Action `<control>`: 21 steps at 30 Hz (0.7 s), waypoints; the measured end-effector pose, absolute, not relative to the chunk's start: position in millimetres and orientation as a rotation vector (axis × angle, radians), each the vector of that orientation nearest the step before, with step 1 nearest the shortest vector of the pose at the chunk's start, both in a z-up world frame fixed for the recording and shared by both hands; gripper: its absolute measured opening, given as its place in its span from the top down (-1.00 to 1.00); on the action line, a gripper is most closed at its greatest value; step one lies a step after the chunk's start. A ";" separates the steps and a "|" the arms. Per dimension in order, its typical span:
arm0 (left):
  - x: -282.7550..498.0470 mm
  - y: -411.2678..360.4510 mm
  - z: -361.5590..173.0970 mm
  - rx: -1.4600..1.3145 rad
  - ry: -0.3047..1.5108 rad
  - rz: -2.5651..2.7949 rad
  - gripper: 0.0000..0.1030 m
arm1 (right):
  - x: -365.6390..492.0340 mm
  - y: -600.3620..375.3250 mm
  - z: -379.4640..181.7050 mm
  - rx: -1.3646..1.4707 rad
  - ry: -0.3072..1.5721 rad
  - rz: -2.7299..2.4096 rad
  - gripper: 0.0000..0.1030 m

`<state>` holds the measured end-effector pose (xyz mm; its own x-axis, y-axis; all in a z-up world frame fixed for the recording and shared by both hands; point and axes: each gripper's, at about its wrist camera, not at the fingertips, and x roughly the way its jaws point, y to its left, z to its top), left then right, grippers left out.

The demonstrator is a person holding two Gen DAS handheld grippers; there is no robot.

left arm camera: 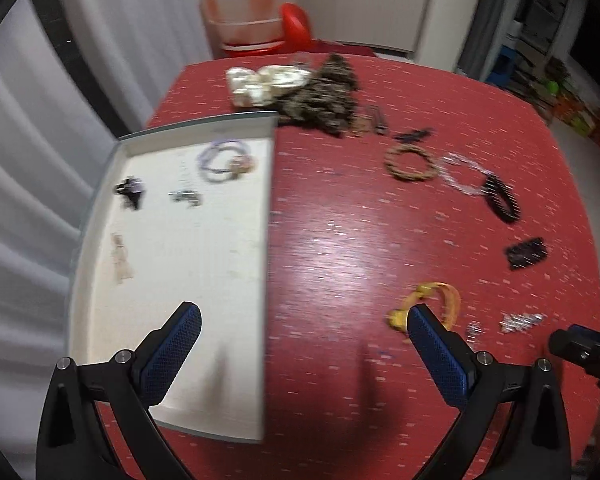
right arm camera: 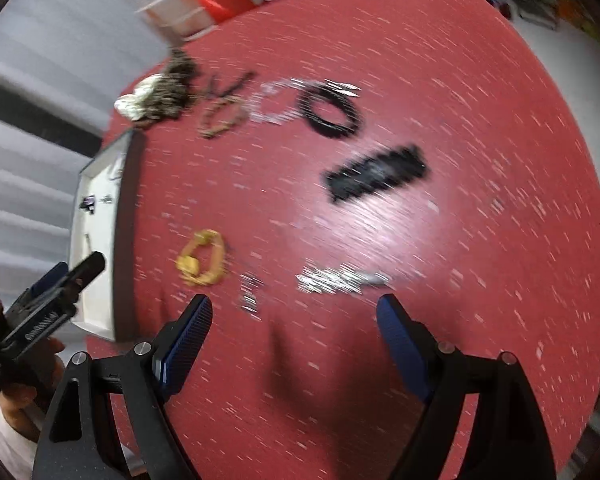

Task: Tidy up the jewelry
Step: 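Move the left gripper to the yellow hair tie while right moves to the silver star clip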

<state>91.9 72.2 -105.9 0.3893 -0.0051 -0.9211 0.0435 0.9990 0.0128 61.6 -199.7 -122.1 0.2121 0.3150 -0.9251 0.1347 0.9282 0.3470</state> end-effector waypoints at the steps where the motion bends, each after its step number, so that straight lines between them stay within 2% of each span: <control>1: 91.2 66.1 -105.8 0.040 1.172 -0.045 -1.00 | 59.5 -204.9 -123.4 0.393 1.363 0.120 -0.68; 9: 91.1 33.3 -117.3 -0.003 1.222 -0.101 -1.00 | 61.0 -240.1 -120.9 0.392 1.344 0.063 -0.68; 21: 89.2 15.2 -146.1 0.030 1.265 -0.142 -1.00 | 70.3 -206.7 -128.3 0.038 1.341 0.235 -0.68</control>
